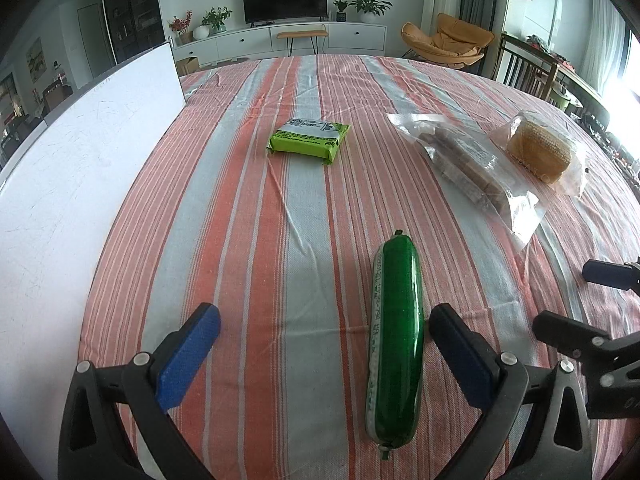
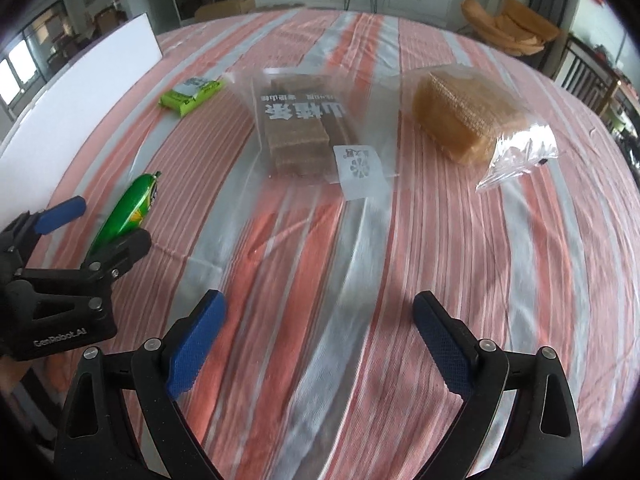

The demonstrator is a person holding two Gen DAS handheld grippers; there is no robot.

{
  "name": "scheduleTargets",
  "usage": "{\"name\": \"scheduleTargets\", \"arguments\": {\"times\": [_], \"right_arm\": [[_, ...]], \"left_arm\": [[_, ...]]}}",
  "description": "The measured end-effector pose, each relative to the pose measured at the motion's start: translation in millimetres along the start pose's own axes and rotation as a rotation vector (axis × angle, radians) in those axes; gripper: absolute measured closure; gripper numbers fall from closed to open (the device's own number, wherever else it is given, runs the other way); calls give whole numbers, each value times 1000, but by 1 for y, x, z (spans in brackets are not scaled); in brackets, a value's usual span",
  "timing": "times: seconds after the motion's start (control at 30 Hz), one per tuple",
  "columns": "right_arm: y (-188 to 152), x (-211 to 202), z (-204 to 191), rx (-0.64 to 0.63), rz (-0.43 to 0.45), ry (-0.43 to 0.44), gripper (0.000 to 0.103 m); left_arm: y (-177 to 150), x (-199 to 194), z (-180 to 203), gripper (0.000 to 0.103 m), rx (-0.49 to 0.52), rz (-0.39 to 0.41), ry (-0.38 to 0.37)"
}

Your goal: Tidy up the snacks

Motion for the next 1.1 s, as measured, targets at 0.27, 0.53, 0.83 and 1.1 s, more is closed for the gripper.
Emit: {"name": "scheduleTargets", "arguments": {"times": [0.27,0.53,0.83,1.1], "right_arm": [[-1,-21,13,85,-69,224,7],[28,-38,41,20,-77,163,7],[101,21,1,-136,-78,-3,7],[88,14,12,-74,-123,78,52]], "left_arm": [[0,0,0,0,5,-1,-5],[-5,-3,12,0,139,-114,-93],[3,-6,37,43,143,-109,-79],[-5,-18,20,81,77,-50,-184]]}}
Point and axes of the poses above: each gripper's, at about its wrist camera, not at the fingertips, and x roughly the way its jaws point, z to its right, y to its top, the point moved 7 cm from there along x, roughly the way its jaws point, and after that the axes turned 4 degrees about -z, right-handed, at the moved point
